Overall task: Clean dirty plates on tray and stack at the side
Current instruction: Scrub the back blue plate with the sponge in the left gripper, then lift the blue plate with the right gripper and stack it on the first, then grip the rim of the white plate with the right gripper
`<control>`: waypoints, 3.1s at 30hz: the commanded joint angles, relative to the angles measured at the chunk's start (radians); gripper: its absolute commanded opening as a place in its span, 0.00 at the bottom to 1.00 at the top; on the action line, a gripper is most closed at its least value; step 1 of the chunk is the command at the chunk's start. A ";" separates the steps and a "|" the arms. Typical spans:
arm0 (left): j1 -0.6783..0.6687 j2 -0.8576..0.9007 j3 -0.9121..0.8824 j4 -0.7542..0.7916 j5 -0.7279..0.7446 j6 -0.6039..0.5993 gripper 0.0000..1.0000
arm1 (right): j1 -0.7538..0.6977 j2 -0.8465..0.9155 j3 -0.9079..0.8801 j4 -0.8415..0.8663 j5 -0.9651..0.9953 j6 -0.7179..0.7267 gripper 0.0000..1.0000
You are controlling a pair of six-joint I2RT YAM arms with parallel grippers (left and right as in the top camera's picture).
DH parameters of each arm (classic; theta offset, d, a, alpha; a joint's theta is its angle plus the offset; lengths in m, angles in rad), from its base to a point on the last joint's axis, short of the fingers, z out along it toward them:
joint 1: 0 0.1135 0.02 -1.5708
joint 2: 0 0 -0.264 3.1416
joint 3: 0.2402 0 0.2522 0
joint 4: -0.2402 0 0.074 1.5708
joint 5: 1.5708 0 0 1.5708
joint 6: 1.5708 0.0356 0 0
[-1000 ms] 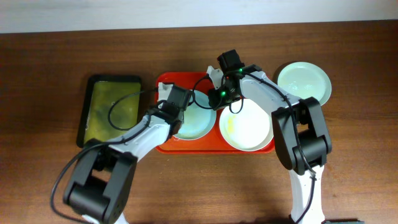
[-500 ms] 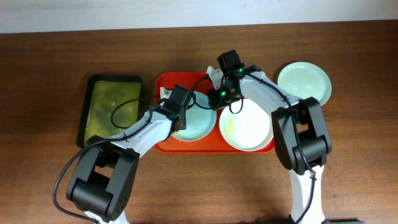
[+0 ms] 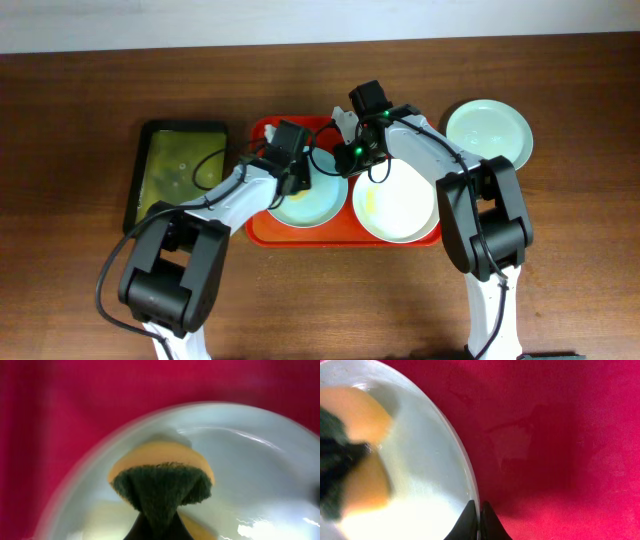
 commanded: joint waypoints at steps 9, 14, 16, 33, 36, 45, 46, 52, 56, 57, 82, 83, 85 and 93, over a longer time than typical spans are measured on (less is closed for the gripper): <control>0.233 -0.235 0.059 -0.170 0.063 0.017 0.00 | 0.005 -0.060 0.033 -0.021 0.130 0.000 0.04; 0.468 -0.204 0.039 -0.229 0.137 0.018 0.00 | 0.086 -0.253 0.071 -0.028 0.656 -0.183 0.04; 0.482 -0.165 0.035 -0.228 0.137 0.018 0.00 | 0.166 -0.292 0.071 -0.013 0.950 -0.297 0.04; 0.481 -0.135 0.035 -0.229 0.137 0.018 0.00 | 0.549 -0.303 0.071 0.372 1.615 -1.043 0.04; 0.481 -0.135 0.035 -0.228 0.137 0.018 0.00 | 0.549 -0.303 0.071 0.372 1.620 -1.044 0.04; 0.481 -0.135 0.035 -0.229 0.138 0.018 0.00 | 0.420 -0.303 0.070 0.108 1.349 -0.768 0.04; 0.481 -0.135 0.035 -0.229 0.137 0.017 0.00 | 0.399 -0.303 0.070 0.247 1.511 -0.765 0.04; 0.481 -0.135 0.035 -0.229 0.137 0.017 0.00 | 0.261 -0.303 0.070 -0.017 0.846 -0.455 0.04; 0.481 -0.135 0.035 -0.229 0.137 0.017 0.00 | -0.146 -0.308 0.070 0.017 0.236 -0.045 0.04; 0.481 -0.135 0.035 -0.229 0.137 0.017 0.00 | -0.249 -0.307 0.070 0.021 0.066 -0.030 0.04; 0.481 -0.135 0.035 -0.229 0.156 0.017 0.00 | -0.441 -0.292 -0.283 0.068 -0.051 -0.217 0.35; 0.481 -0.135 0.035 -0.230 0.156 0.017 0.00 | -0.351 -0.292 -0.288 0.039 0.134 -0.281 0.36; 0.481 -0.135 0.035 -0.229 0.156 0.017 0.00 | -0.251 -0.290 -0.300 0.038 0.317 -0.347 0.36; 0.481 -0.135 0.035 -0.229 0.156 0.017 0.00 | -0.239 -0.207 -0.301 0.035 0.343 -0.387 0.35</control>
